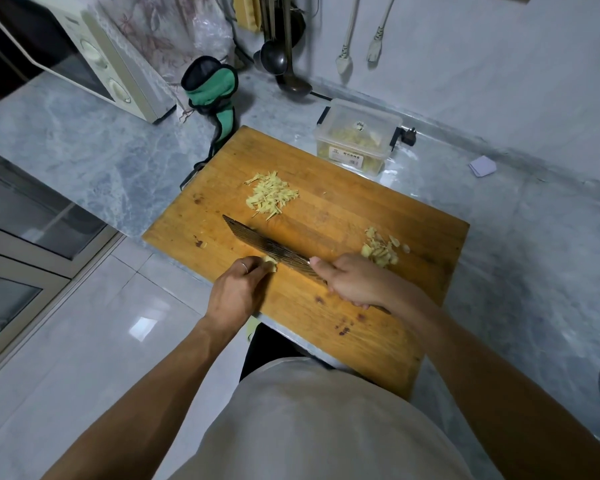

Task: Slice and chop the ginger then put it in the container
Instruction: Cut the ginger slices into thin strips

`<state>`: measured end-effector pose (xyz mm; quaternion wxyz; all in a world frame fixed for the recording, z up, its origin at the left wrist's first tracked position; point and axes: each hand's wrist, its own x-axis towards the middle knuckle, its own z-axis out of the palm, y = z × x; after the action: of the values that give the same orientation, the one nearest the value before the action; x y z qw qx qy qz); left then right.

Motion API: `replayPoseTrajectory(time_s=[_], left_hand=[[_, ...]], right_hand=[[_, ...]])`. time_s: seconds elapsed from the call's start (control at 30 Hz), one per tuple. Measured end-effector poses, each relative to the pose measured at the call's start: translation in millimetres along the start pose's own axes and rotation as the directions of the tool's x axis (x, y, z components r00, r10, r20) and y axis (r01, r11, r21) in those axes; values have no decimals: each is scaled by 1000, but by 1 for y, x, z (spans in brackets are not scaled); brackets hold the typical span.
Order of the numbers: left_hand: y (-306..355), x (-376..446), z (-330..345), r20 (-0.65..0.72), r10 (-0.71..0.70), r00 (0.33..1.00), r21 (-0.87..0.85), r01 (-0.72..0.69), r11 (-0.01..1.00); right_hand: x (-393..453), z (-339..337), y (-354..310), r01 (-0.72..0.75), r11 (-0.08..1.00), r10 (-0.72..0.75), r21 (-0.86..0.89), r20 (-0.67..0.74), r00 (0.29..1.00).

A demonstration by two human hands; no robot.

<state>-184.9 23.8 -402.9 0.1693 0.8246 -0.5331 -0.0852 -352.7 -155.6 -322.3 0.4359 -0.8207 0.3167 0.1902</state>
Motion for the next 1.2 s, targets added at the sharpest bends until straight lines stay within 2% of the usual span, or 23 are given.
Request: replayPoseTrajectory(time_s=[0.1,0.37,0.53,0.67,0.83,0.97,1.2], left_hand=[[2,3,0,-14,-38,999,-18,37,999],[-20,19,-7,54,145,988,56,-148,987],[-3,3,9,-57,53,997,-2,-53,999],[14,-7,19,-143,-24,989,-51,17,999],[19,-3,14,-206,31,978,-25,-37,999],[14,-5,19,-210,13,978,-28,-19,999],[21,2,18,-232,27,972,-56,-41,998]], right_hand=[[2,-8,-4,13,999,-14,-40,-9,1000],[-10,4,-6,56,997,-58,-55,-50,997],[-10,11,-8,108,993,-113,-41,-128,985],[-13,21,-10,107,988,-125,-112,-169,978],[-18,27,-18,108,956,-159,-271,-173,972],[-24,30,-20,129,929,-207,-346,-197,958],[-22,33,-19,87,951,-152,-296,-204,967]])
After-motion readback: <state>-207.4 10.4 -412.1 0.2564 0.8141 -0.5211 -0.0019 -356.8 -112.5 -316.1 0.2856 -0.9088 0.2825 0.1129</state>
